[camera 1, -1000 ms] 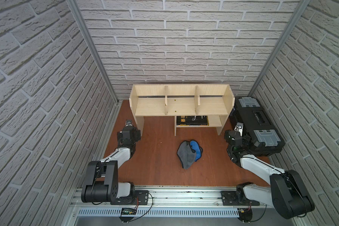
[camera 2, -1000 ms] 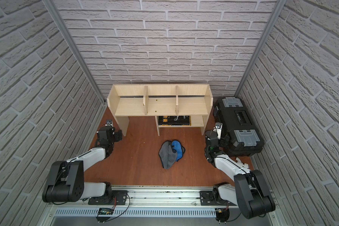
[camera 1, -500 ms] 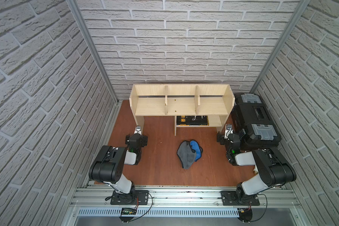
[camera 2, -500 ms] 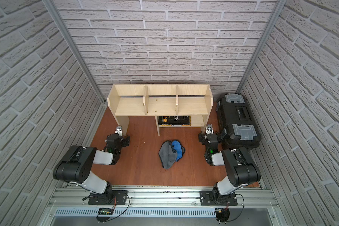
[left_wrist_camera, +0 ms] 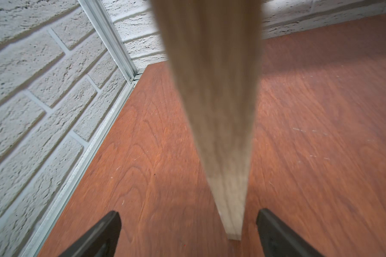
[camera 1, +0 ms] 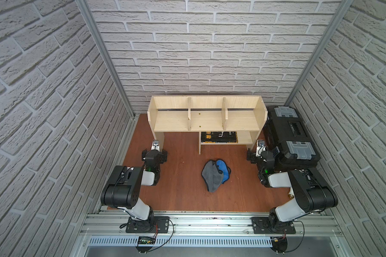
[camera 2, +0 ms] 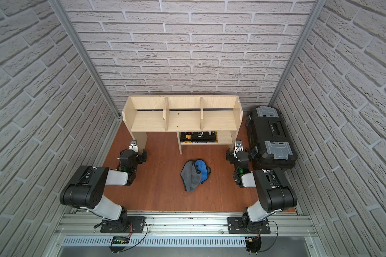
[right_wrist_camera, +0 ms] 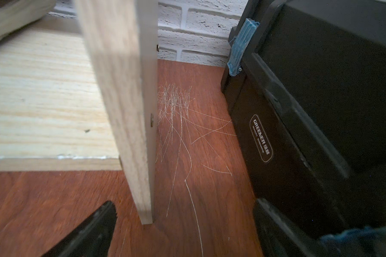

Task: Wipe the bookshelf clean with a cloth
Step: Reset both arms

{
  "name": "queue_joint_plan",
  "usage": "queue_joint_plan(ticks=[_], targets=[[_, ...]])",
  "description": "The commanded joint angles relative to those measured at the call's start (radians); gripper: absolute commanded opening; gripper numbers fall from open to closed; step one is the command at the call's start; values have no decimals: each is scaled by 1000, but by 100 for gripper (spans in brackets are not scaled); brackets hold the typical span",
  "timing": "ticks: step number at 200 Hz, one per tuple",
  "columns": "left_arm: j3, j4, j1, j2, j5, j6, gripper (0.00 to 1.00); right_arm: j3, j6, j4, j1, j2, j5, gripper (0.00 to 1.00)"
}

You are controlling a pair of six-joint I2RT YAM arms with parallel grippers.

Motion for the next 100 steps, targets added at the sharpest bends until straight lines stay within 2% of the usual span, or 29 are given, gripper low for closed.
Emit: queue_joint_plan(ticks=[1,89,100], targets=[[7,46,5,-16,8,-7,99,11,18,21,-6,-22,-5,99],[9,46,5,-14,8,-7,99,19,19,10,-5,-18,-6,99],[9,46,5,-14,8,-7,99,31,28,-6,-25,-10,-51,99]])
